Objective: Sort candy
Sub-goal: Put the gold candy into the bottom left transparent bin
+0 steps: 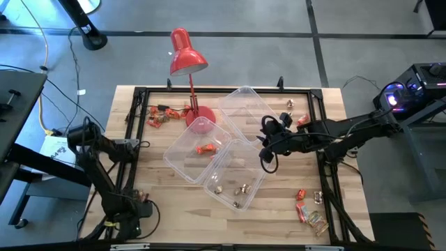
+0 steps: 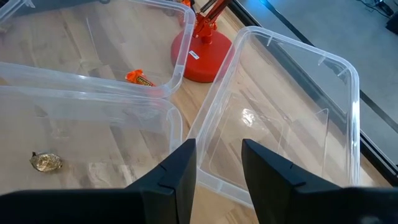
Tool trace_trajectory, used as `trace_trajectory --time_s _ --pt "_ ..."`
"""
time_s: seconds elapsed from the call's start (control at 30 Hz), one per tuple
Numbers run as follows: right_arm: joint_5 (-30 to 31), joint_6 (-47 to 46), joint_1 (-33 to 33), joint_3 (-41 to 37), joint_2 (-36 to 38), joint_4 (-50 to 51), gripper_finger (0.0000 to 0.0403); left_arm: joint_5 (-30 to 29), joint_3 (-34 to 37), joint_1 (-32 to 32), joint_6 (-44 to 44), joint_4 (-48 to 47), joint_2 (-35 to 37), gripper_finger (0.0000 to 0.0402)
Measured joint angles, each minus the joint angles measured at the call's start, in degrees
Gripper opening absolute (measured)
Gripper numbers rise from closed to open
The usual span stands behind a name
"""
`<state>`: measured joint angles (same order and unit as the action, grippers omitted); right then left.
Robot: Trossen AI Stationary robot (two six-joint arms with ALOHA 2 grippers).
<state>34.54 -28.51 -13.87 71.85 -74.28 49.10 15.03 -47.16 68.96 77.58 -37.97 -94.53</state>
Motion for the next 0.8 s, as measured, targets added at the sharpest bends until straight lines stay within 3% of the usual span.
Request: trace_trajectory --time_s 0.13,0.17,0.27,0.47,0.67,0.73,0.8 --pt "0.0 0.0 0.0 0.0 0.0 0.0 0.0124 0.11 0.5 -2.63 -0.53 0.52 2.82 0.0035" --pt "0.0 -0.02 0.0 0.0 0.0 0.0 0.0124 -0.61 0.4 -3.37 0.07 0.79 4.11 0.0023" --pt "0.0 -0.01 0.0 0.0 0.0 0.02 0.0124 -6.36 0.31 -6.03 -1.0 1.28 9.14 0.0023" --pt "-0.02 0.0 0.0 0.0 0.0 0.02 0.0124 -18.61 -4.4 -11.2 -15.85 2.79 24.42 0.0007" --pt "-0.02 -0.34 0.0 0.0 0.0 -0.04 0.0124 -40.26 -10.15 -21.51 -36.24 2.66 35.5 0.0009" --pt "-0.02 -1.45 0.0 0.0 0.0 -0.04 0.0124 -41.48 -11.55 -27.61 -43.93 2.79 35.44 0.0009" --pt "-0.02 -1.55 0.0 0.0 -0.01 -0.06 0.0124 -39.09 -11.85 -34.53 -52.5 5.69 33.64 0.0009"
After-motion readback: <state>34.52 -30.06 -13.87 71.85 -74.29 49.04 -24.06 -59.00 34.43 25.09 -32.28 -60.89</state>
